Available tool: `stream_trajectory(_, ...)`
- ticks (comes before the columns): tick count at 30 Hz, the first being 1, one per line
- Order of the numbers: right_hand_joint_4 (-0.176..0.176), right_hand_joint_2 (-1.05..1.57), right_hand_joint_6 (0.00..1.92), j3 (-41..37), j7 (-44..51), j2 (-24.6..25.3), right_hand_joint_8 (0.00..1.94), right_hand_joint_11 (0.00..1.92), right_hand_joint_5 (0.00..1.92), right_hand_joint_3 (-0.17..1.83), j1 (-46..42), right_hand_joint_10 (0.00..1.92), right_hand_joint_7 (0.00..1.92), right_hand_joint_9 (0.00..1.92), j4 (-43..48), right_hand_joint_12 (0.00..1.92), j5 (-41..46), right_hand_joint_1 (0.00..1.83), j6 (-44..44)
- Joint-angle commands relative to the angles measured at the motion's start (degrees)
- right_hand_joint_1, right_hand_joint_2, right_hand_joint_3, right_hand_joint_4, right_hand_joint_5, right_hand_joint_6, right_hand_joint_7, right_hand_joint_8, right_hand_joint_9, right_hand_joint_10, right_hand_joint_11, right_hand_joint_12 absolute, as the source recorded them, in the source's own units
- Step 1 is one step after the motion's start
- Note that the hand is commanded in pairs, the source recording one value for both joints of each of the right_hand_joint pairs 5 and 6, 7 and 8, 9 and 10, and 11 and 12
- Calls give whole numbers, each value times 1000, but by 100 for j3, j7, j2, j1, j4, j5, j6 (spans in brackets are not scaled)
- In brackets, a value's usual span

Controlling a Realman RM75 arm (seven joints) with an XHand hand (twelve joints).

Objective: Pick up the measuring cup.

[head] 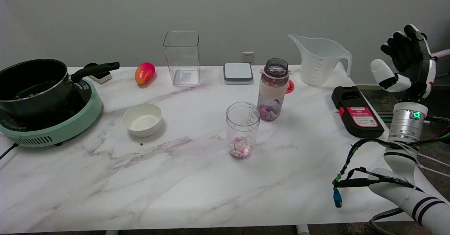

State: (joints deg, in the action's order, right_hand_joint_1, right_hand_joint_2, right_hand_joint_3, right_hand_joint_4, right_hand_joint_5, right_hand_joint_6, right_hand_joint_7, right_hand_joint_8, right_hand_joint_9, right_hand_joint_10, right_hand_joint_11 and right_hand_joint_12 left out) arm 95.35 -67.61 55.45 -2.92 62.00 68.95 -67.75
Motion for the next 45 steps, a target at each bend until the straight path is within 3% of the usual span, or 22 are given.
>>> stream_trajectory(1,0,-193,418,78,-320,38,520,625,418,1105,-162,537,520,537,-129,625,-49,1140,-11)
stream_trajectory(9,0,-207,449,150,-269,38,537,629,449,1134,-156,542,537,542,1,629,-52,1138,154)
stream_trajectory(15,0,-204,466,239,-538,67,549,635,466,1128,-422,552,549,552,59,635,-116,1138,-365)
stream_trajectory(20,0,-429,271,240,-951,70,539,668,271,1162,-1077,577,539,577,613,668,-510,1152,-315)
stream_trajectory(30,0,-516,136,822,-654,412,424,621,136,757,-1443,478,424,478,1003,621,-1136,1064,-221)
stream_trajectory(45,0,-421,119,1670,124,937,419,587,119,698,-1381,461,419,461,852,587,-1759,1040,-599)
